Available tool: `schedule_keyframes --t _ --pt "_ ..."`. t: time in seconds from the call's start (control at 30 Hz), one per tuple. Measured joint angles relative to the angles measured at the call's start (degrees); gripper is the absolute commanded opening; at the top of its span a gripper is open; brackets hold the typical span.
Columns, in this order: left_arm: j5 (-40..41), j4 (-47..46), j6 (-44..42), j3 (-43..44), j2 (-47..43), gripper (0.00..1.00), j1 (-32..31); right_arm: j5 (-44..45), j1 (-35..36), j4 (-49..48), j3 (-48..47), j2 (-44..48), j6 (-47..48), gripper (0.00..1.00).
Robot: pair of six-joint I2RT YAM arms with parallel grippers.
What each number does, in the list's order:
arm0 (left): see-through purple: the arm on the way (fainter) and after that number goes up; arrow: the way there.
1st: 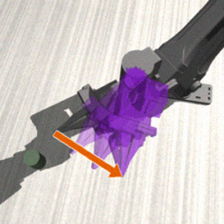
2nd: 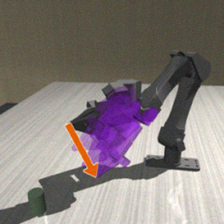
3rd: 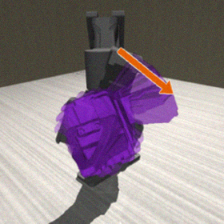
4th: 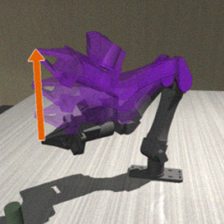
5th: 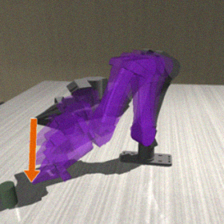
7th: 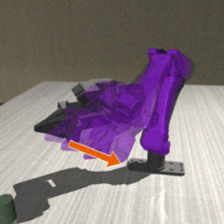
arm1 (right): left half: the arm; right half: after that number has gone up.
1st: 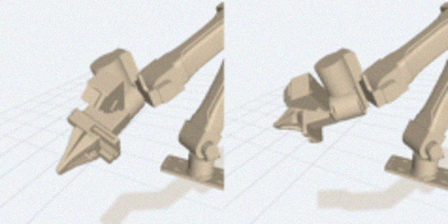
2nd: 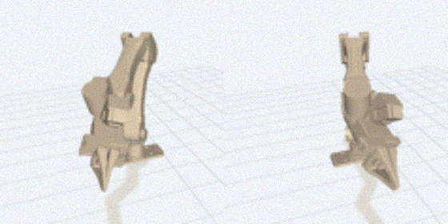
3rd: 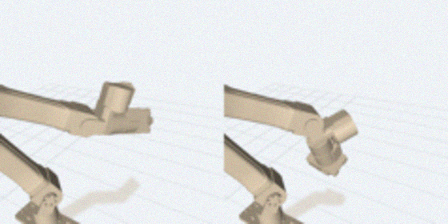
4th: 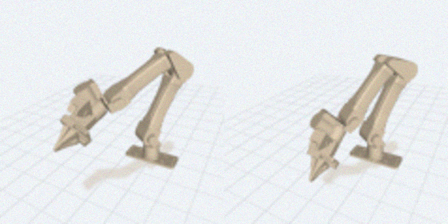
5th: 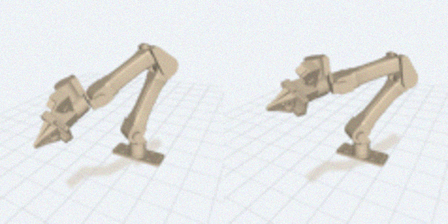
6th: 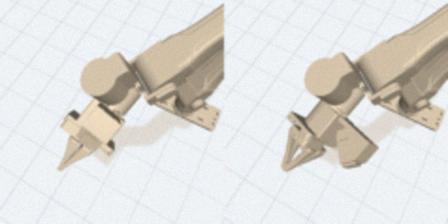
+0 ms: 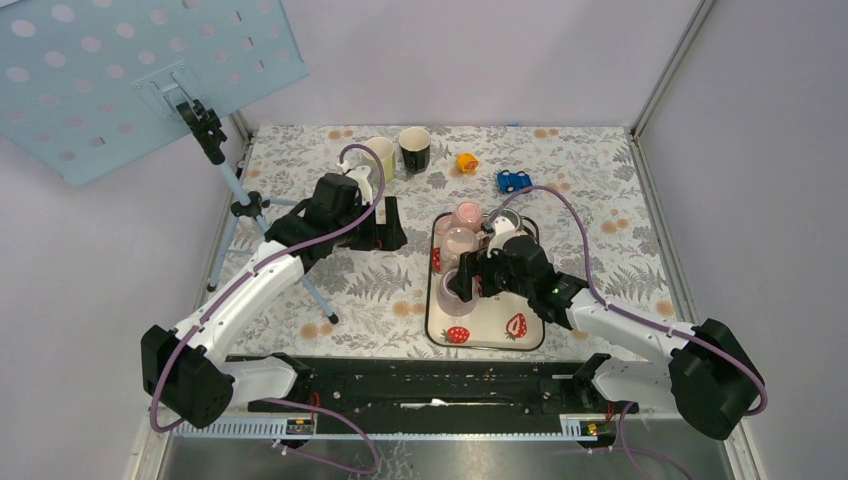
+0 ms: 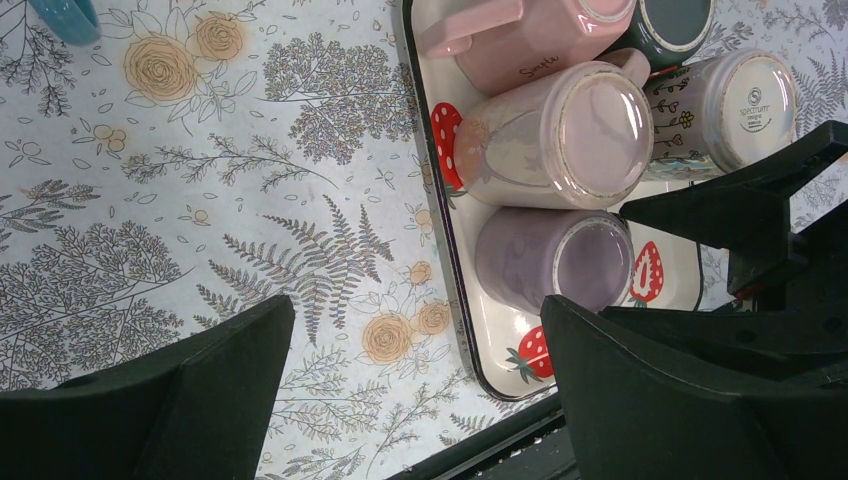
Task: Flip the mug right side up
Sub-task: Turn over the cup on the tray.
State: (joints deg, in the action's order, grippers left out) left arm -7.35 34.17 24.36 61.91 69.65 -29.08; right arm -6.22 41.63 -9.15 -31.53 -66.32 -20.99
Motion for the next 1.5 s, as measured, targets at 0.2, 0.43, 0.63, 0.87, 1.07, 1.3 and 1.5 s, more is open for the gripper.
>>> schedule_keyframes --t 0.2,0.43,0.63,0.87,1.07,1.3,1.5 --pt "0.00 0.00 0.00 0.00 0.22 0.99 0.00 -2.03 -0.02 0.46 0.13 0.28 -0.26 1.00" --pt "0.00 0.00 0.00 0.00 0.35 0.99 0.00 -2.51 -0.02 1.38 2.89 3.63 -1.33 1.00" --pt "0.00 0.00 0.02 0.00 0.35 0.99 0.00 -2.86 0.00 3.80 4.72 7.23 -3.19 1.00" --pt "0.00 -0.02 0.07 0.00 0.35 0.99 0.00 -1.40 4.50 8.76 5.11 10.62 -4.79 1.00" --pt "0.00 -0.02 0.07 -0.02 0.35 0.99 0.00 3.08 12.68 14.88 3.50 9.18 -6.64 1.00" --pt "0.00 -0.22 0.11 -0.46 0.35 0.99 0.00 12.55 14.71 24.94 -4.50 4.48 -8.96 0.95" --pt "0.02 -0.46 0.20 -0.90 0.33 0.99 0.00 16.15 14.91 28.83 -8.66 -0.07 -8.20 0.82"
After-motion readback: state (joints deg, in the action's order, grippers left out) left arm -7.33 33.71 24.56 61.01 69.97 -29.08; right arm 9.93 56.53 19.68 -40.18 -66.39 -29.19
